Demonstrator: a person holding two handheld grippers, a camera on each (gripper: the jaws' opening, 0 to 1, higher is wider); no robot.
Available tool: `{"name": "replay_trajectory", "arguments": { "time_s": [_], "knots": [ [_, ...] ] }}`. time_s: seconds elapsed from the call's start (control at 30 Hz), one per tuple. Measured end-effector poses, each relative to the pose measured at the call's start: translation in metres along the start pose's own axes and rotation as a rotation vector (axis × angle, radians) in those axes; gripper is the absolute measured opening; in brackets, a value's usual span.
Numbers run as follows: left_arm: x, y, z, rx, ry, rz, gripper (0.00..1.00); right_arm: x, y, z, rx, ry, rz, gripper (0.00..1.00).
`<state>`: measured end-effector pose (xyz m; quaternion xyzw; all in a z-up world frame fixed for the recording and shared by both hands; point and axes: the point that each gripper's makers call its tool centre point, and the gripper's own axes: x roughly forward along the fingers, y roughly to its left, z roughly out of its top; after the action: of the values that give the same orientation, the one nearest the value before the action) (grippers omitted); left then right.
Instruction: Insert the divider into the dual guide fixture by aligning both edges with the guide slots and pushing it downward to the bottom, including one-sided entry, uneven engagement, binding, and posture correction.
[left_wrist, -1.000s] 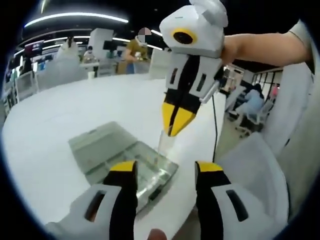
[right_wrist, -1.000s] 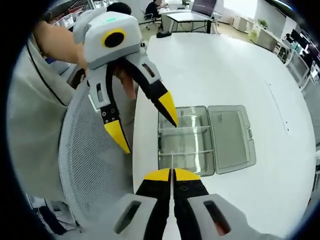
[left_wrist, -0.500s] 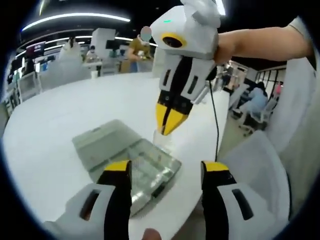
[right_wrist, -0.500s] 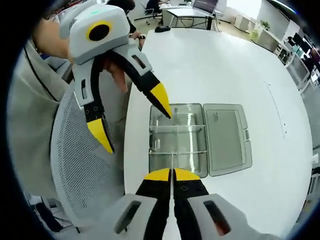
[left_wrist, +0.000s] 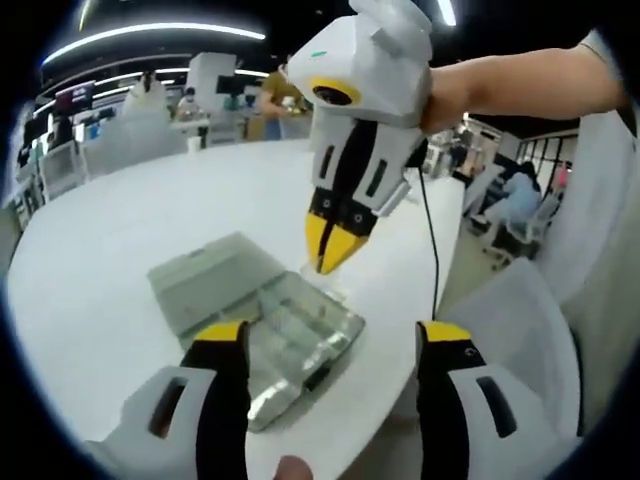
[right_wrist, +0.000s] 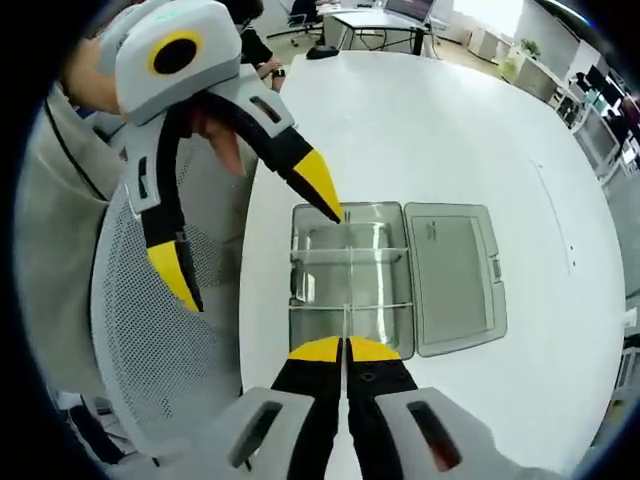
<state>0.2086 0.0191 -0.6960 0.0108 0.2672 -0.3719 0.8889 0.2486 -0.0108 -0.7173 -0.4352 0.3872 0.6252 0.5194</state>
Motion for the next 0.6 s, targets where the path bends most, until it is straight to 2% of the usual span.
{"name": "replay_trajectory", "arguments": {
  "time_s": [0.27,0.6],
  "knots": [
    [0.0,0.002,-0.003,-0.026,0.012,0.01,0.72,0.006,-0.003,-0.001,0.0,0.004,-0.002,0.0],
    [-0.001,0.003,-0.005,-0.034,0.018,0.018,0.72,0.012,-0.006,-0.005,0.007,0.004,-0.002,0.0]
  ]
}}
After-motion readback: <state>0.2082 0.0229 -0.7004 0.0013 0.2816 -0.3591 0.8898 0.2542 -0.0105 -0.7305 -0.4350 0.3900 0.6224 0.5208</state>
